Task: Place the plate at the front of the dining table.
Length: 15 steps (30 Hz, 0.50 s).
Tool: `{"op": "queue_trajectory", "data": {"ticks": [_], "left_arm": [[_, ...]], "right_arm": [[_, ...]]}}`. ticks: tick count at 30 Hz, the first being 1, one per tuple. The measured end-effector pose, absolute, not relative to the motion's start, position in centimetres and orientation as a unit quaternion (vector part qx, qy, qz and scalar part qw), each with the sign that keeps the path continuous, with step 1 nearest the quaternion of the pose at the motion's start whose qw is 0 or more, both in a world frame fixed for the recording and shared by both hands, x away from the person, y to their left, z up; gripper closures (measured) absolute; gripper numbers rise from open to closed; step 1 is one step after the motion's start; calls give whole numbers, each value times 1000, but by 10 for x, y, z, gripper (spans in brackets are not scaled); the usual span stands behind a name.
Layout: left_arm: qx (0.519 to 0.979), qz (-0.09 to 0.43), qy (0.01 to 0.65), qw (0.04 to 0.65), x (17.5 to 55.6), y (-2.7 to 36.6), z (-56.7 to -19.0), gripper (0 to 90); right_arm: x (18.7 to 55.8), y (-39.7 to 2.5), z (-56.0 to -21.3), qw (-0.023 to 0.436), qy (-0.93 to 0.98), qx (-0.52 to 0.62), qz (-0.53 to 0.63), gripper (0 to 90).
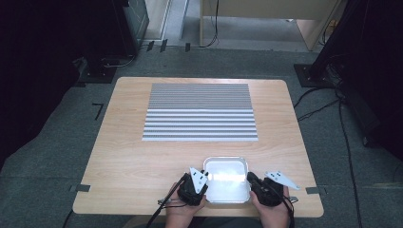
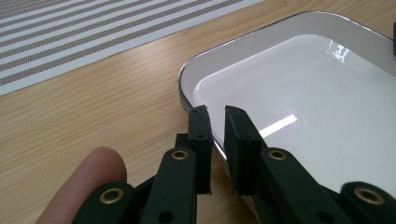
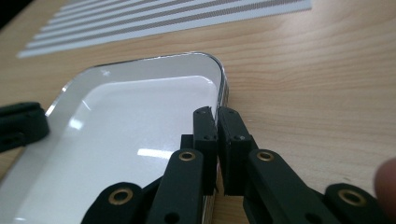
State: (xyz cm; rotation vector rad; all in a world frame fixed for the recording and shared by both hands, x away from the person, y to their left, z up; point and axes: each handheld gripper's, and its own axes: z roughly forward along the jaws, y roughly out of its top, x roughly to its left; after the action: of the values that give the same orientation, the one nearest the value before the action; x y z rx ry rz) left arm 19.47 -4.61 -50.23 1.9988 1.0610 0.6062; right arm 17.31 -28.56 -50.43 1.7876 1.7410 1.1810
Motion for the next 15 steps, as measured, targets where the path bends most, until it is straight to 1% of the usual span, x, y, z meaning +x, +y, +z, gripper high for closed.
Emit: {"op": "queue_trajectory", "data": {"ticks": [1, 2, 4, 6, 12, 15], "left_arm": [[786, 239, 417, 389, 195, -46, -502, 820], [786, 239, 417, 389, 195, -46, -502, 821], [786, 240, 417, 389, 195, -46, -502, 821], [785, 240, 417, 389, 195, -46, -502, 821], [784, 242, 418, 390, 195, -47, -503, 818], [783, 238, 419, 392, 196, -46, -503, 815]], "right_arm": [[172, -282, -504, 204, 624, 632, 411, 873], [172, -282, -504, 204, 624, 632, 411, 873], [171, -275, -506, 226, 627, 631, 398, 872], [170, -273, -507, 233, 622, 633, 398, 877], [170, -274, -506, 232, 606, 643, 407, 890], [171, -276, -505, 219, 599, 651, 411, 895]]}}
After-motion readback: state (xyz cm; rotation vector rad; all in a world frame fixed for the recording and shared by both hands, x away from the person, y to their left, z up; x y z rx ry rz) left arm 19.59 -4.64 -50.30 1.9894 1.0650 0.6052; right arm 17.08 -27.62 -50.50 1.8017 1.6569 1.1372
